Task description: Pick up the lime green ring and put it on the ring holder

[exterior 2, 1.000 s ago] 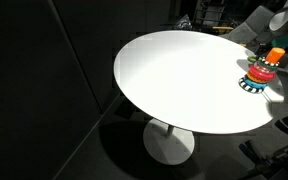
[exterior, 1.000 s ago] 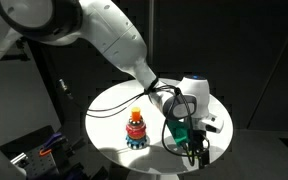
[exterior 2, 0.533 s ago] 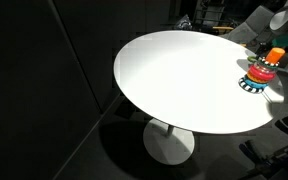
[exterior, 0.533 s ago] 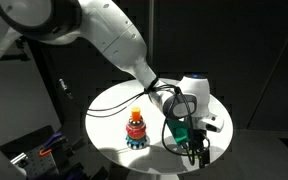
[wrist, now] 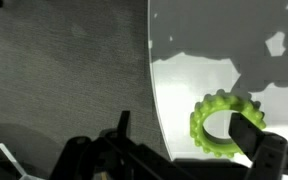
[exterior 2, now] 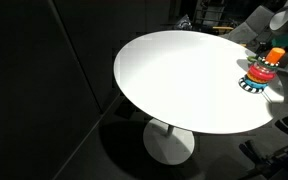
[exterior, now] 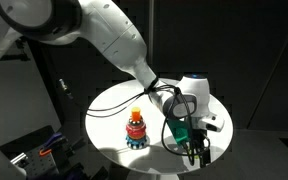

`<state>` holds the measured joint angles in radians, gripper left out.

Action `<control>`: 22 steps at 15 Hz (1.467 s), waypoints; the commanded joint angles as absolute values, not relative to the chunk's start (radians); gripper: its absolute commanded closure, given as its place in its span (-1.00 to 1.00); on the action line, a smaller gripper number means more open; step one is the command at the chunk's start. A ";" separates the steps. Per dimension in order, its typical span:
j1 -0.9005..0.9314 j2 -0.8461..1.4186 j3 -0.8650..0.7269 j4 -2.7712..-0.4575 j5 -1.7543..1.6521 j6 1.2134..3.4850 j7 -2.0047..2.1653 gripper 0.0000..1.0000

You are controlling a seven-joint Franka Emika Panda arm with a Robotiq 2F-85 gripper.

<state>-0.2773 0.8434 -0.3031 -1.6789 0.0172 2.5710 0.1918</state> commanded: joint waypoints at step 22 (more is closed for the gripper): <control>-0.273 0.873 -0.312 -1.674 0.016 2.613 0.212 -1.00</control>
<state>-0.2773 0.8733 -0.3055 -1.6762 0.0173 2.6205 0.2096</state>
